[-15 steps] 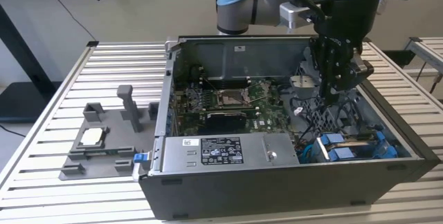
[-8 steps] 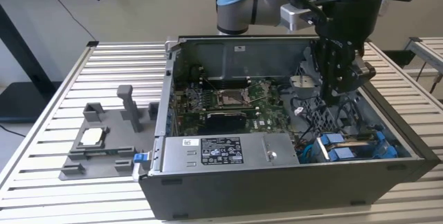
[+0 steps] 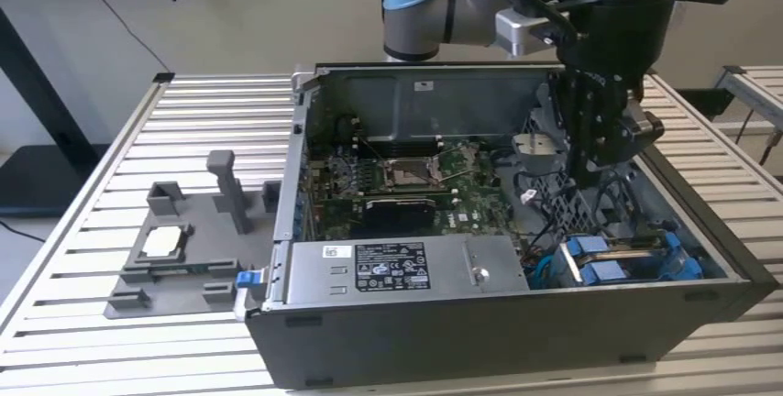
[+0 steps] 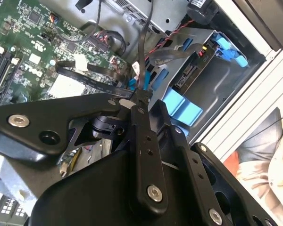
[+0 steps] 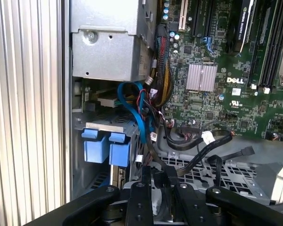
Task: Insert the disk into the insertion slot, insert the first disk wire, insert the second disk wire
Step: 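Insert the second disk wire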
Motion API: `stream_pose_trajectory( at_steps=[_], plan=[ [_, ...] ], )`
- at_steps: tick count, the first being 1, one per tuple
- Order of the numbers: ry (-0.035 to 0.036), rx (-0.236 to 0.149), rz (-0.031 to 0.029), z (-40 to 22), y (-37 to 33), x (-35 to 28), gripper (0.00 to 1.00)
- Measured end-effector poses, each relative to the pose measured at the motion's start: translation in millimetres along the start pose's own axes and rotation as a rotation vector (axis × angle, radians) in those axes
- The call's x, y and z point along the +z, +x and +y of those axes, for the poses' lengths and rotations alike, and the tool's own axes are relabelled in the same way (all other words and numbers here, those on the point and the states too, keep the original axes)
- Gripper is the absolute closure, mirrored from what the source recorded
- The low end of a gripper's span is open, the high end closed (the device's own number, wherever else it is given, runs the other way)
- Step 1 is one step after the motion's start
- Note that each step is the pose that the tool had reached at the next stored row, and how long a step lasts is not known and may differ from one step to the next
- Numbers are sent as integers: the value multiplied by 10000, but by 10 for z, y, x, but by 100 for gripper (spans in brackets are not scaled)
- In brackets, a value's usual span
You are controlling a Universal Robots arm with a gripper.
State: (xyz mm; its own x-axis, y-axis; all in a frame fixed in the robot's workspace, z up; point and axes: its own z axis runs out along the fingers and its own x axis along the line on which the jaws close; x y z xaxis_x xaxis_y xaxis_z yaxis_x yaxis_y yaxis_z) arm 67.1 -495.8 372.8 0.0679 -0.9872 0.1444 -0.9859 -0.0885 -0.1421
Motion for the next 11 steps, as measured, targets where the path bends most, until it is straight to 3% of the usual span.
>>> stream_pose_trajectory(
  at_steps=[2,4,5,11],
  plan=[
    [-5,-11,73,0,-2,4,74],
    [-14,-35,230,1,-12,14,74],
    [-11,-42,268,2,-13,20,74],
    [-11,-42,282,11,-14,19,74]
  ],
)
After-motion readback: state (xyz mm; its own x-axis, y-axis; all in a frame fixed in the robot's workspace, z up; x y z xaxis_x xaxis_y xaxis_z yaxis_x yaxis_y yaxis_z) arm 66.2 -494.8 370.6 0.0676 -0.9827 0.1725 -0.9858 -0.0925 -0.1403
